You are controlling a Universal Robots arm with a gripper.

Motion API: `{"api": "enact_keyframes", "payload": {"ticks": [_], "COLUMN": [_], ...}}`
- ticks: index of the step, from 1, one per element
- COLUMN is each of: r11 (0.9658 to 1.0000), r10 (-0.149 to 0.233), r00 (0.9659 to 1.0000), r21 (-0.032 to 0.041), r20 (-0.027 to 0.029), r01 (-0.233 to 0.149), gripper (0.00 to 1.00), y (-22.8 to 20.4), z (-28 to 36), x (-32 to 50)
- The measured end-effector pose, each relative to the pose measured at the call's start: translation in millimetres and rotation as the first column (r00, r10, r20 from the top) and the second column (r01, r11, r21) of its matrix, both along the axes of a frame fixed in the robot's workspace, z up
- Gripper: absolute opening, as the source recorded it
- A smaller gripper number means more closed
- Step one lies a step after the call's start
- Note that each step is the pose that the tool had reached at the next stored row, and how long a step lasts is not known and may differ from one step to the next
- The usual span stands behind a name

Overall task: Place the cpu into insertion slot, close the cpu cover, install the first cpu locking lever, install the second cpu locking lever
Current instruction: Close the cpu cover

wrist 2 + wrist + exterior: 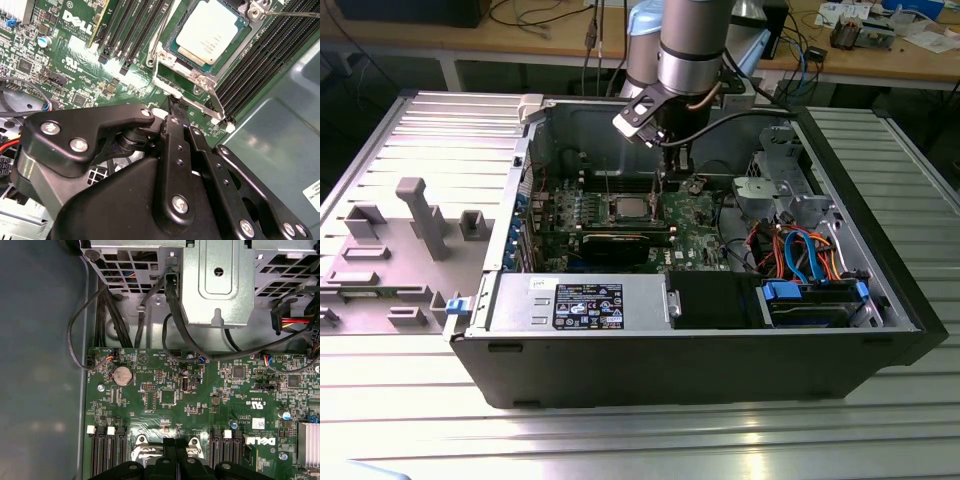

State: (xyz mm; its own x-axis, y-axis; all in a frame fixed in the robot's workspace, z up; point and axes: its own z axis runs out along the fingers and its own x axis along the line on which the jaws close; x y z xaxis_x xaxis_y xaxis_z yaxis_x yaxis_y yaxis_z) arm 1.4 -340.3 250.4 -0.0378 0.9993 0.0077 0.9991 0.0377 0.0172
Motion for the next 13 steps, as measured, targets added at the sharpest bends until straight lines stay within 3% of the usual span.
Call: {"api": "enact_keyframes", "payload": {"ticks": [8, 13], "r11": [1.0, 1.0], "r10": [0.0, 0.0], "r00": [1.0, 1.0], "r21": [-0.0001, 0.0], "r20": [0.0, 0.0], "r01": [0.0, 0.0], "gripper": [0.11, 0.11], "y": [0.0, 0.0], "z": [0.0, 0.0], "x": [-13.0, -13.4]}}
